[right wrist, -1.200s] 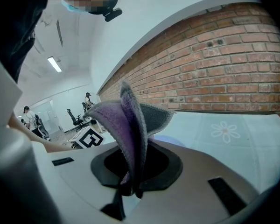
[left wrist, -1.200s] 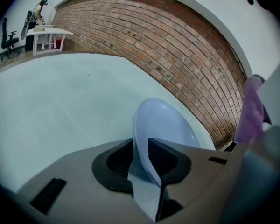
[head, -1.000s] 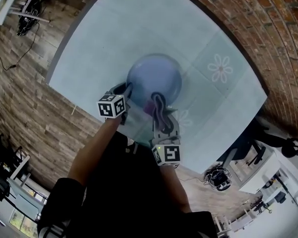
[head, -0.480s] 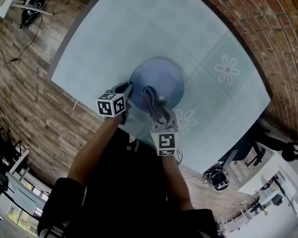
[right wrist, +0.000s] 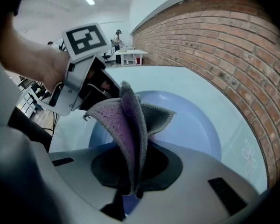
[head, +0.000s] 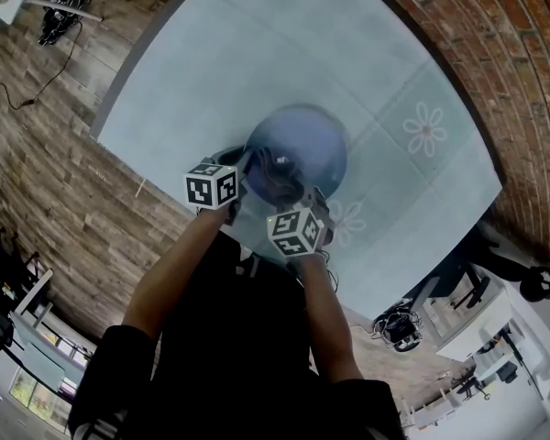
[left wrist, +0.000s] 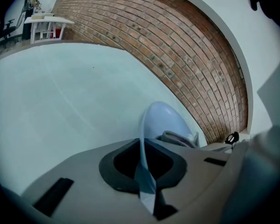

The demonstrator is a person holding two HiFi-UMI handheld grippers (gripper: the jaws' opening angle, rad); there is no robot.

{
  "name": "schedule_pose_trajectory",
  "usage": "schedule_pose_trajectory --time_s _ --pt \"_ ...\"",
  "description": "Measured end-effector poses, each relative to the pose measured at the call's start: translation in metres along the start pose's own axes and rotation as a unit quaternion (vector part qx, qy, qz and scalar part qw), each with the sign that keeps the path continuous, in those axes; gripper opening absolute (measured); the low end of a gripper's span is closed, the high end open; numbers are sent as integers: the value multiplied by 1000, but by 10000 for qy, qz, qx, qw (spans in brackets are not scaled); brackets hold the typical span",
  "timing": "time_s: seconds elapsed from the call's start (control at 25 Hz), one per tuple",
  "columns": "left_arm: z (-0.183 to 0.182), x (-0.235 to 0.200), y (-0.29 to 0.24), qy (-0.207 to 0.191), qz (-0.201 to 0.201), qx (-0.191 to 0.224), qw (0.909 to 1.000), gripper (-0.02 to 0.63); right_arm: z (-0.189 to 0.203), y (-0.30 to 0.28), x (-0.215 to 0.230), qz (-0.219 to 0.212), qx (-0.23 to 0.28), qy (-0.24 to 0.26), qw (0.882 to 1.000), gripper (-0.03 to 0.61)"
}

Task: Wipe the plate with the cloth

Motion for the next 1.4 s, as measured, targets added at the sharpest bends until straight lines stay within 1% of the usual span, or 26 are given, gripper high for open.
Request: schedule_pose_trajectory --time_s 0.24,0.4,0.52,0.64,0.72,0.88,1.08,1.2,1.4 --pt "-2 -1 0 60 -52 12 10000 44 -6 -14 -2 -264 -588 578 9962 60" --pt "-1 0 0 58 -119 -4 9999 43 -10 -19 -5 -393 -963 1137 9881 60" --pt "-1 0 0 103 -117 -24 9999 43 -15 -23 -11 -375 -1217 1671 9777 60" --pt "-1 -1 0 137 -110 -28 9998 43 -20 -27 -20 -423 -1371 2277 9631 60" --pt "-1 -1 -1 147 -104 -18 9998 43 -21 -30 -24 -482 -1431 2550 9551 60" --pt "1 0 -1 177 -127 6 9998 43 -20 -33 -32 -551 -1452 2873 9452 60" --pt "0 -1 -2 215 -101 -1 9997 43 -24 -31 -38 -755 -1435 3493 9229 58" --pt "0 0 -1 191 -99 15 9998 43 -21 -29 -39 -955 -1405 3665 9148 58" --pt "1 0 -1 237 -160 77 9996 43 -11 -23 -44 -1113 -1533 3894 9014 58"
Point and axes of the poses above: the fingertips, and each gripper's own axes: y backward along the fingers, x to its right, z out of its underside, the point moved 7 cm from there along y, backward along the fingers, and after that the axes turned 13 degrees about -z, right-handed, at the moved point
